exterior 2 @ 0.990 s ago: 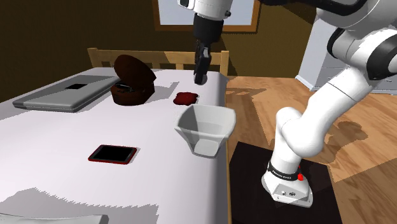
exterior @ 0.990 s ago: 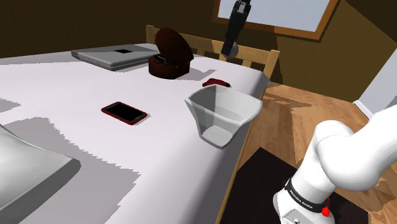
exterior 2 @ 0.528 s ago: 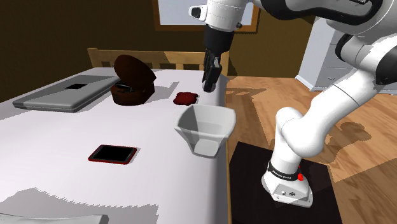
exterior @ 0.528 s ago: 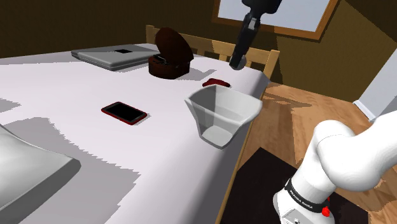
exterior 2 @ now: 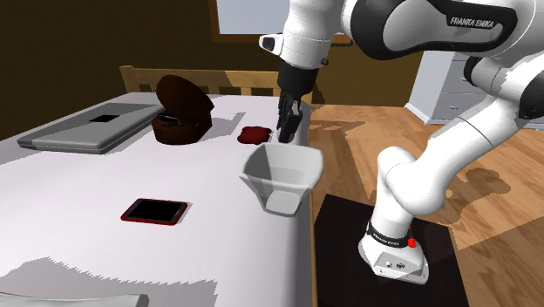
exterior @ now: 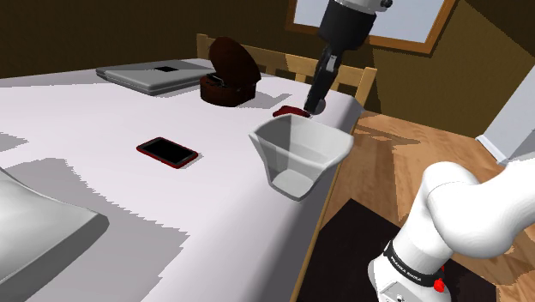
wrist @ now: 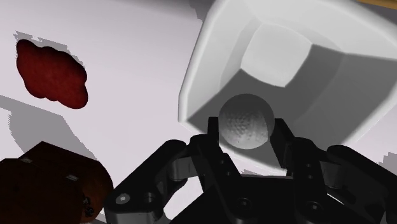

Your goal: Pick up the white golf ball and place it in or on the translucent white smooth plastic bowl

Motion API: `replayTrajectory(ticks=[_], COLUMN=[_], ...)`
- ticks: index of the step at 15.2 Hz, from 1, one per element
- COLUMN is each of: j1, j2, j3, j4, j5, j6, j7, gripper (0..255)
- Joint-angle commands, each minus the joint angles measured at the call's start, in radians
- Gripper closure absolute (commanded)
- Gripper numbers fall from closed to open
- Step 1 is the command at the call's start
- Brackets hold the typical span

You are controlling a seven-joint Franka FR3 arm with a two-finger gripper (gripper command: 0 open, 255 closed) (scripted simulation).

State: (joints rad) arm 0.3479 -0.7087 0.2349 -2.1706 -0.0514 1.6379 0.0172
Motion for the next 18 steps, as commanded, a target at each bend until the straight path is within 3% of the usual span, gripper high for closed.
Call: replayTrajectory(ticks=[1,8,9,14,18], j1=[0.002,0.002,0.002,0.002,-0.002], j2=[-0.008,-0.008,-0.008,-0.008,0.021], j3=[0.0,0.0,0.0,0.0,0.01], j4=[-0.026,-0.026,-0.026,-0.026,0.125], j5=[0.001,0.001,0.001,0.001,0.001], j6=[0.019,0.019,0.019,0.019,-0.104], j7=[0.002,0.002,0.002,0.002,0.004], gripper=[255,255,0,0,0])
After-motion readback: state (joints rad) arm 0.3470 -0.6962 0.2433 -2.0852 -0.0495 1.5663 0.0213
